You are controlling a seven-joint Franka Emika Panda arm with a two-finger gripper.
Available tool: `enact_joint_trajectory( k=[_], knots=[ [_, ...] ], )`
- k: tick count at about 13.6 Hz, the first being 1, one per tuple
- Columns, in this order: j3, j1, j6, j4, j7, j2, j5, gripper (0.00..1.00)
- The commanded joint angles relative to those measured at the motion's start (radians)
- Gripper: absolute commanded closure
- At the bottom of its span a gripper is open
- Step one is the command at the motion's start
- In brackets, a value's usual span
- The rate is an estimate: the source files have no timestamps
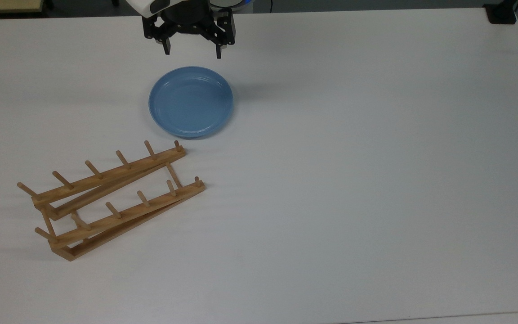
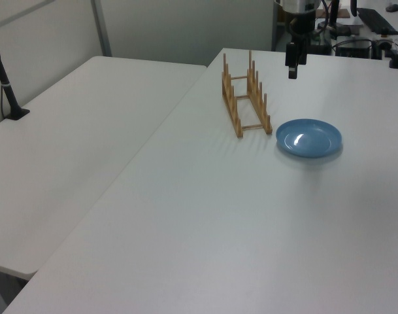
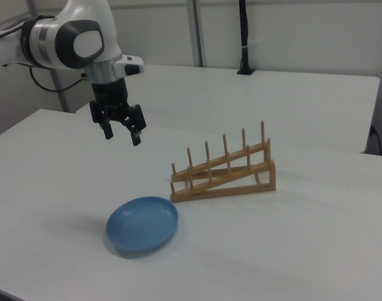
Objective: Place plate in plate rack
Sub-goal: 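Move the gripper down over the rim of the light blue plate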
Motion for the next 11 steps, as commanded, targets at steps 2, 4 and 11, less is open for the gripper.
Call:
enact_joint_trajectory(
  k=[2, 4, 11],
  knots=[
    [0.007, -0.014, -0.032, -0.002, -0.012, -0.011, 0.002, 0.00],
    [0.007, -0.014, -0.032, -0.002, -0.012, -0.011, 0.002, 0.00],
    [-0.005, -0.020, -0.020, -0.002, -0.116, 0.006, 0.001, 0.00]
  ],
)
